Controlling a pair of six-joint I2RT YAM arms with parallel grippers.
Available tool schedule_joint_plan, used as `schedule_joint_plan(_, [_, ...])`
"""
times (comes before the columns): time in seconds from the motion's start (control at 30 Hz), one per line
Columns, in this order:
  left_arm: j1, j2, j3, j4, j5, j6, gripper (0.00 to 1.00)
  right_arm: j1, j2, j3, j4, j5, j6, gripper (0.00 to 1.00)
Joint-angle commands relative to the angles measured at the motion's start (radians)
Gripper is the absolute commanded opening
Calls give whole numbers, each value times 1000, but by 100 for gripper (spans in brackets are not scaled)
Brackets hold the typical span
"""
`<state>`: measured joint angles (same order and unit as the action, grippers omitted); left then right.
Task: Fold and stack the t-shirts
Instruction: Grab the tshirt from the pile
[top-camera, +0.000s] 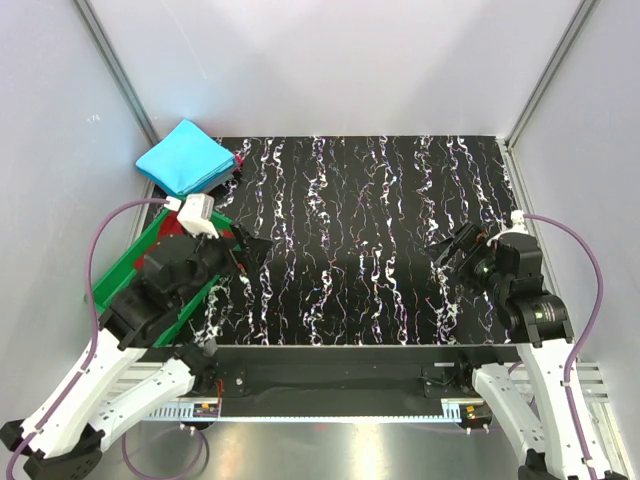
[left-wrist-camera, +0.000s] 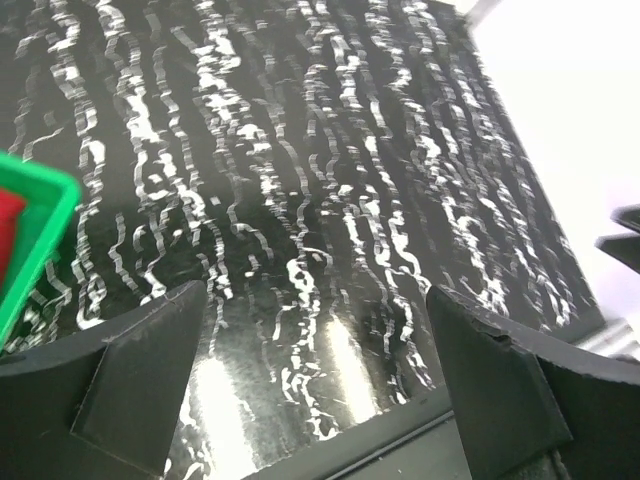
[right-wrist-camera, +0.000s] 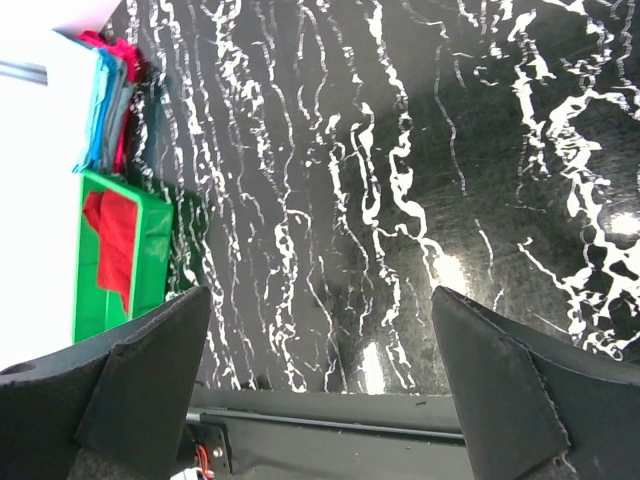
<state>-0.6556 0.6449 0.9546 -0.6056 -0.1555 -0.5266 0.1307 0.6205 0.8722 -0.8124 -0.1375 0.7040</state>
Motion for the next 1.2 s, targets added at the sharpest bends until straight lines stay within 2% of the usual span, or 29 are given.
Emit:
schedule_joint_plan(0.0, [4, -1, -13, -37, -119, -42, 99, -2, -22, -7, 9, -45, -11, 100])
schedule_joint_plan(0.07, [5, 2, -2, -58, -217, -91, 99, -2, -25, -21, 12, -54, 2, 100])
schedule_joint_plan(0.23, [30, 57, 62, -63, -311, -69, 99, -2, -48, -74, 13, -65, 23, 100])
schedule_joint_plan(0.33, [115, 155, 124, -86, -351, -43, 98, -2, -102, -120, 35, -85, 19, 100])
schedule_joint_plan(0.43, [275, 252, 162, -135, -358, -27, 98, -2, -151, -150, 53, -103, 38, 100])
schedule_joint_plan(0.47, [359, 272, 168, -143, -357, -20, 98, -2, -162, -156, 56, -114, 46, 100])
schedule_joint_plan(0.53, [439, 324, 153, -137, -354, -29, 98, -2, -191, -171, 64, -154, 58, 100])
schedule_joint_plan(0.57, [509, 347, 148, -129, -343, -29, 97, -2, -197, -176, 67, -165, 61, 100])
schedule_joint_plan(0.67, [611, 465, 142, -108, -299, -38, 97, -2, -214, -179, 71, -191, 74, 100])
schedule_joint_plan(0.7, [640, 502, 138, -86, -256, -39, 98, -2, -214, -170, 74, -192, 74, 99])
schedule_joint_plan(0.73, [678, 580, 124, -71, -125, -52, 97, 0, -214, -164, 75, -194, 69, 98])
schedule_joint_plan(0.77, [750, 622, 118, -59, -63, -56, 85, -2, -215, -156, 73, -194, 66, 97])
schedule_joint_plan(0.83, [801, 755, 122, -16, 51, -29, 72, -2, -223, -133, 71, -185, 39, 97])
schedule_joint_plan(0.93, [829, 901, 142, -7, 59, -3, 71, -2, -238, -93, 53, -163, 5, 97])
schedule_joint_plan(1.1, [852, 1001, 135, 18, 25, -15, 70, -3, -269, -50, 32, -129, -15, 97])
schedule_joint_plan(1.17, [853, 1033, 144, 15, 2, -15, 65, -2, -278, -42, 30, -123, -12, 97])
